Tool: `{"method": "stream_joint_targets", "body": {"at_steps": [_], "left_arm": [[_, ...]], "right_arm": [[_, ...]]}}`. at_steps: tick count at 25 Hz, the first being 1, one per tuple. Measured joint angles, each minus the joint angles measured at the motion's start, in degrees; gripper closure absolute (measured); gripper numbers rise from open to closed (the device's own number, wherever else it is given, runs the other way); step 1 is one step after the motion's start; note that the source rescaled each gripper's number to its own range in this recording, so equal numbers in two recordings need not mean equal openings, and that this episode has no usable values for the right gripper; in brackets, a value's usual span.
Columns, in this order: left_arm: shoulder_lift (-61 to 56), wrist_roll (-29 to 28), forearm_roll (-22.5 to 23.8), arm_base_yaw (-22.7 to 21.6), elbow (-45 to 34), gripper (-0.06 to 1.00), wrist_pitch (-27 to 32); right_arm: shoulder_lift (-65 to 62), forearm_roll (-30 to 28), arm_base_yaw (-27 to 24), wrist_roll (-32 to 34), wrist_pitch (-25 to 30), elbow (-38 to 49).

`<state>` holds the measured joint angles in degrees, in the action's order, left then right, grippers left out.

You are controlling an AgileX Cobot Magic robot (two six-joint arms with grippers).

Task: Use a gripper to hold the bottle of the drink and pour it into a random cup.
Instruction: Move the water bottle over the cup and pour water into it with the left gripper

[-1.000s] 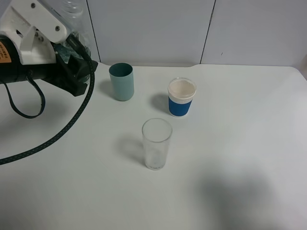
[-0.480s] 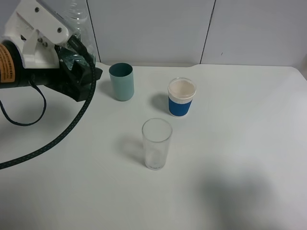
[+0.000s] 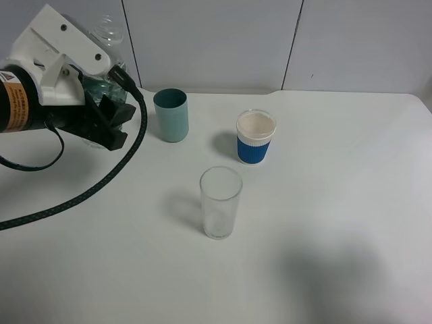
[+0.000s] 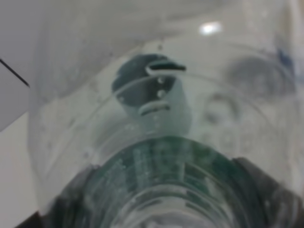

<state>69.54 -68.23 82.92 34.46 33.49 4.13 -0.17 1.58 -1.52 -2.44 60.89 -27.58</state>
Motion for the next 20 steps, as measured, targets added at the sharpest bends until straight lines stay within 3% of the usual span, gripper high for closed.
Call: {"method": "stream_joint_targets", "body": {"at_steps": [5,10,13,20], "left_arm": [[0.0,-1.9,2.6,1.1,0.0,0.94,2.0],[0.0,-15.1,14.6,7.5,0.0,0.94,10.5],[0.1,-19.5,16.0,11.2,0.0,0.94,16.8],[3.8,-20.1,16.2,18.7,0.0,0.94,29.9]], "right_arm": [[0.0,0.0,0.0,0.0,0.0,0.0],[0.0,0.0,0.0,0.0,0.0,0.0],[0.0,0.0,0.0,0.0,0.0,0.0],[0.0,0.0,0.0,0.0,0.0,0.0]]}}
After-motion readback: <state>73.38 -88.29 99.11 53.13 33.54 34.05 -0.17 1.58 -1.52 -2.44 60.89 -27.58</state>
